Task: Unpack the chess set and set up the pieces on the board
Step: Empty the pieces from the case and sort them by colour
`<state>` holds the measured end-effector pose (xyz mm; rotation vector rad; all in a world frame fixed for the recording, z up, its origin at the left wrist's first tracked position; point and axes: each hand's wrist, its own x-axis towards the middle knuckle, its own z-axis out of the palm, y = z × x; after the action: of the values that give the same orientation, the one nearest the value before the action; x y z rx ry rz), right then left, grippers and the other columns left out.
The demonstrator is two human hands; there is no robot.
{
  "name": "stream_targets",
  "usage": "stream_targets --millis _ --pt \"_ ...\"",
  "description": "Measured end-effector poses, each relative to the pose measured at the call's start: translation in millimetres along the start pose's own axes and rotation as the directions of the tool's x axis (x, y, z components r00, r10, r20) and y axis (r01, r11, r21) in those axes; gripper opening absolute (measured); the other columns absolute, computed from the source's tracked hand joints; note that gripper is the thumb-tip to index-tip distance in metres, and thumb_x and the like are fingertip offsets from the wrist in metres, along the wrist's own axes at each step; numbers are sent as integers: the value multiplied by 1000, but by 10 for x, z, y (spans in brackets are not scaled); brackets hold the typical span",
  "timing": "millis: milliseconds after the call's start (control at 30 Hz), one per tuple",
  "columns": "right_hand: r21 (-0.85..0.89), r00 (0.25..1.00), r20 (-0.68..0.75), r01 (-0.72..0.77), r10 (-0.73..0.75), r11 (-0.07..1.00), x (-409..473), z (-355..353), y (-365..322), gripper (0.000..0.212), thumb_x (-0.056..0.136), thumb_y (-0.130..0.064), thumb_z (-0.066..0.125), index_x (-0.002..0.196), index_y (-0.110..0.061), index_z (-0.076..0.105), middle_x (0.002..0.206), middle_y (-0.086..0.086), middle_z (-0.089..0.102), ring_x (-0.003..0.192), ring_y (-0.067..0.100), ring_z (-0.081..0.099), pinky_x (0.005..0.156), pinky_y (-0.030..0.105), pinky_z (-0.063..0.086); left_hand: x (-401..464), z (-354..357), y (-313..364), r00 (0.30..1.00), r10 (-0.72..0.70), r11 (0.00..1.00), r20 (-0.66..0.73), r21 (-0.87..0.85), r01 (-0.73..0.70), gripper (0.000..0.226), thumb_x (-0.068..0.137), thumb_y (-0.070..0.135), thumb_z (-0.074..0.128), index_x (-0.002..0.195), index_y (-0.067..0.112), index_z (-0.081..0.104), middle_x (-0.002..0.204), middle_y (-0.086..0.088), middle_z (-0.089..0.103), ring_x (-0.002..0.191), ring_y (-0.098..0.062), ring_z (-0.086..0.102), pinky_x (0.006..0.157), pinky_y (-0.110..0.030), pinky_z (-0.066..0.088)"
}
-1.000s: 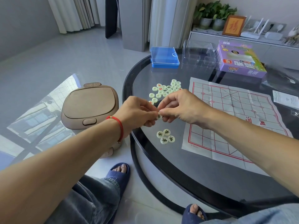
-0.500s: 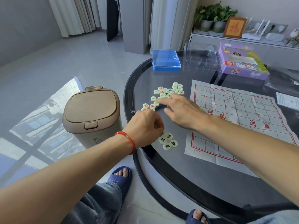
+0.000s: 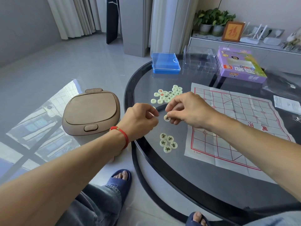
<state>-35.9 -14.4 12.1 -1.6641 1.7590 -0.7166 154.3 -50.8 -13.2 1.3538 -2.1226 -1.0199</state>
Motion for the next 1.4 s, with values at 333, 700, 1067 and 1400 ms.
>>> stream_targets --millis 333,700,1067,1400 --pt "-87 997 -65 37 -42 996 -15 77 -44 6 88 -20 78 87 -16 75 74 -1 76 68 13 74 67 27 60 -15 -108 -10 996 -37 999 83 -26 40 4 84 17 77 83 15 73 70 -2 74 61 -12 68 60 -23 56" --pt "-548 966 -172 67 -191 834 135 129 215 21 96 -16 58 109 -14 74 105 7 68 99 27 64 88 43 54 -184 -8 42 987 114 939 110 311 -144 8 84 14 70 88 15 78 74 5 67 67 -10 62 60 -15 48" --pt "-596 977 -113 77 -179 799 215 169 251 24 99 -33 61 119 -25 72 105 1 50 110 25 54 88 43 52 -178 -94 98 970 -94 995 224 49 85 14 90 12 58 92 12 72 75 -3 75 63 -16 73 63 -26 61" --pt "-257 996 -85 17 -40 966 117 75 92 6 87 -10 76 89 -14 73 72 0 75 72 14 74 74 34 62 -63 -151 32 996 -64 998 58 13 63 11 87 10 64 93 15 72 71 -3 74 53 -10 68 52 -20 55"
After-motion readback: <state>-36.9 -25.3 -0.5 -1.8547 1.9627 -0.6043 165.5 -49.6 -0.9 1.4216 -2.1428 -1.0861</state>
